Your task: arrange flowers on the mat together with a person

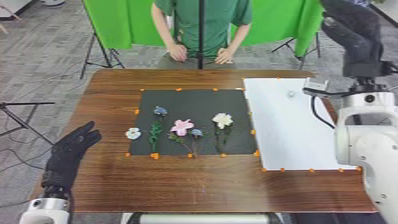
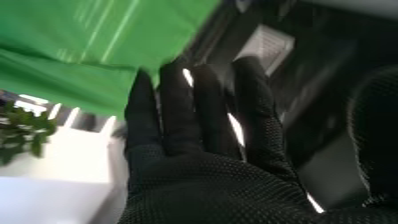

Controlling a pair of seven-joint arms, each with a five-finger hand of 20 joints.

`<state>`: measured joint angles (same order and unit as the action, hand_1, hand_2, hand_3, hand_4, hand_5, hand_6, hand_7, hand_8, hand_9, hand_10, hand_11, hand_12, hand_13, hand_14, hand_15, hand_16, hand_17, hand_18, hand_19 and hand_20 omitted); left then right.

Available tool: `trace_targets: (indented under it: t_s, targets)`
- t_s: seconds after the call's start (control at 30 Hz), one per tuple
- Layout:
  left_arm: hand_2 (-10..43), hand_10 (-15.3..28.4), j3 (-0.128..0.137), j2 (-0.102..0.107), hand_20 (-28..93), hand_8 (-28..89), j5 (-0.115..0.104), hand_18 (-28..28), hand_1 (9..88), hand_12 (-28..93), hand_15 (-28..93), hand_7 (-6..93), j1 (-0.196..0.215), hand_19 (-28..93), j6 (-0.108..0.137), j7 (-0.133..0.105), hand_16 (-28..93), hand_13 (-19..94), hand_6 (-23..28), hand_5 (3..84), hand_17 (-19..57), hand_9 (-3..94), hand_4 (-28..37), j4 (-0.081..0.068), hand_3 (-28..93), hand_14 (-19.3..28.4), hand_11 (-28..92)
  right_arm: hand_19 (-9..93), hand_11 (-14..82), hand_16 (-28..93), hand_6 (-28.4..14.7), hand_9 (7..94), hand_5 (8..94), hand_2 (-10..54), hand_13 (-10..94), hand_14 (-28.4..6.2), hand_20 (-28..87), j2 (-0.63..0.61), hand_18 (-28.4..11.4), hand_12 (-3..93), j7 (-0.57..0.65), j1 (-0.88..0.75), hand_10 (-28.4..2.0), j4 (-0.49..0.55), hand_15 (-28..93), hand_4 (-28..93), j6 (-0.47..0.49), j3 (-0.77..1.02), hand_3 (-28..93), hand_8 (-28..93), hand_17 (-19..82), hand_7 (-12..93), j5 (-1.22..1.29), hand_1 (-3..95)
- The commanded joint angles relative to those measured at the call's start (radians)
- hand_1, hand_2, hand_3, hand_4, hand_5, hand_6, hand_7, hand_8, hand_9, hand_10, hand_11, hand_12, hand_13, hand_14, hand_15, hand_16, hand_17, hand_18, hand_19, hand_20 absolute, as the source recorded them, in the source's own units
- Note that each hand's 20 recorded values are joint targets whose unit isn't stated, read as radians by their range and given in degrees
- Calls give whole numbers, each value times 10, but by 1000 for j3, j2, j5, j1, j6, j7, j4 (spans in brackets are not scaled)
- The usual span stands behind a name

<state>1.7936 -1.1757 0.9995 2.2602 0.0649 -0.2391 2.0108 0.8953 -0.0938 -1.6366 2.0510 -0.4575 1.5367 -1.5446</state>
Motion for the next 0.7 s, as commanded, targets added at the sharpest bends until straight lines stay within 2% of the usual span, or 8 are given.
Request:
trace_targets:
  t_s: [0.03, 0.27, 0.7]
  targets:
    - [-95, 128, -1, -10, 175, -61, 4, 116, 308, 140, 105, 117, 11, 14, -13, 11, 48, 364, 23, 442, 59, 437, -214, -4, 660, 159, 152, 96, 29, 181, -6, 364, 397, 35, 284, -149, 266, 243, -166, 113, -256, -416, -149, -5, 61, -172, 258, 83, 707, -70, 166, 67, 797, 74]
    - [-95, 129, -4, -9, 175, -60, 7, 113, 307, 140, 105, 116, 4, 15, -20, 9, 48, 363, 22, 441, 59, 437, -213, -9, 662, 160, 152, 58, 29, 148, -13, 360, 398, 34, 258, -143, 250, 311, -159, 110, -222, -512, -152, 17, 42, -172, 332, 137, 724, -70, 157, 64, 692, 57]
    - [-95, 129, -3, -6, 174, -59, 7, 111, 308, 140, 105, 116, 0, 15, -24, 7, 47, 364, 23, 442, 59, 437, -213, -13, 661, 158, 152, 35, 29, 120, -24, 359, 406, 12, 247, -126, 247, 326, -152, 107, -245, -533, -150, 25, 47, -175, 307, 142, 732, -73, 155, 66, 694, 63]
